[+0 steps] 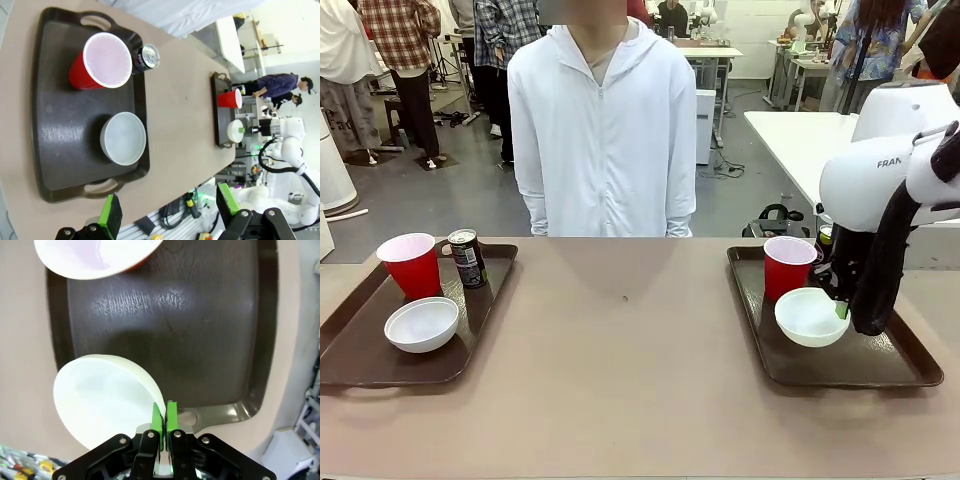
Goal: Prepare tableware on both trays.
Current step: Pick up a Picnic Bowl from the table and place it on a Handle tray.
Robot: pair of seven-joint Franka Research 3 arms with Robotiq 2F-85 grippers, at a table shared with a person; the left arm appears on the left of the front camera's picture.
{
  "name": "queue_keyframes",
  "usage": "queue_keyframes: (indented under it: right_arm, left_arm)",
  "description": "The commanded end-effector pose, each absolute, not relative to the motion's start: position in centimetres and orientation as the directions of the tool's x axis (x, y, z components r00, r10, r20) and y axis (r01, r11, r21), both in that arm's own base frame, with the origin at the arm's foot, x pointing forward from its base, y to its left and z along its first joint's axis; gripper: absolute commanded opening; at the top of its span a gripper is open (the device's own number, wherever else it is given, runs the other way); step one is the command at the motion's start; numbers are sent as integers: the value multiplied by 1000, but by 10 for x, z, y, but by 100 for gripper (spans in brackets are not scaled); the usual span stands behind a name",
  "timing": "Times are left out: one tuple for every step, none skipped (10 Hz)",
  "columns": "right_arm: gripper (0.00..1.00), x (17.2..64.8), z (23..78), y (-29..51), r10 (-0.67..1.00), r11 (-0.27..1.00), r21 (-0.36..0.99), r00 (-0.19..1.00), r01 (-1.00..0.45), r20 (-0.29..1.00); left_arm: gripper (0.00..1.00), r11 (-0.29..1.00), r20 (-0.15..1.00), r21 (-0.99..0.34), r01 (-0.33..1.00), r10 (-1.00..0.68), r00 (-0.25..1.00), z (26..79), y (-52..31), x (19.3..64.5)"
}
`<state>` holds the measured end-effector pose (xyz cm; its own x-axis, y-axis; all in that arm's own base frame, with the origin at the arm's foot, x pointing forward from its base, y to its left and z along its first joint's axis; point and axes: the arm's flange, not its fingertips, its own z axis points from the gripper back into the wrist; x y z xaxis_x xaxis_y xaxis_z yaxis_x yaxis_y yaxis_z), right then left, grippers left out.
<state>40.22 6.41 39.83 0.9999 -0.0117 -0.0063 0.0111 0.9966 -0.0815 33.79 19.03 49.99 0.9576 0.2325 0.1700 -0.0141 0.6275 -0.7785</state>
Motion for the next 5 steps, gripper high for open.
queue_keyframes:
  right_arm:
    - [4, 408, 385, 62, -31, 997, -68, 999, 30, -19]
    - [4, 409, 381, 61, -31, 997, -65, 999, 28, -31]
    - [4, 411, 376, 60, -35, 997, -65, 999, 32, -40]
    - [4, 413, 372, 59, -33, 998, -61, 998, 30, -47]
    - [4, 415, 369, 58, -28, 998, -54, 998, 25, -53]
  left_arm:
    - [100, 617, 185, -787, 6, 227, 956, 500, 191, 337]
    - [100, 617, 185, -787, 6, 227, 956, 500, 191, 337]
    - [100, 617, 185, -787, 6, 227, 956, 500, 191, 337]
    - [100, 617, 185, -787, 6, 227, 956, 500, 191, 337]
    - [100, 617, 185, -787, 6, 227, 956, 500, 191, 337]
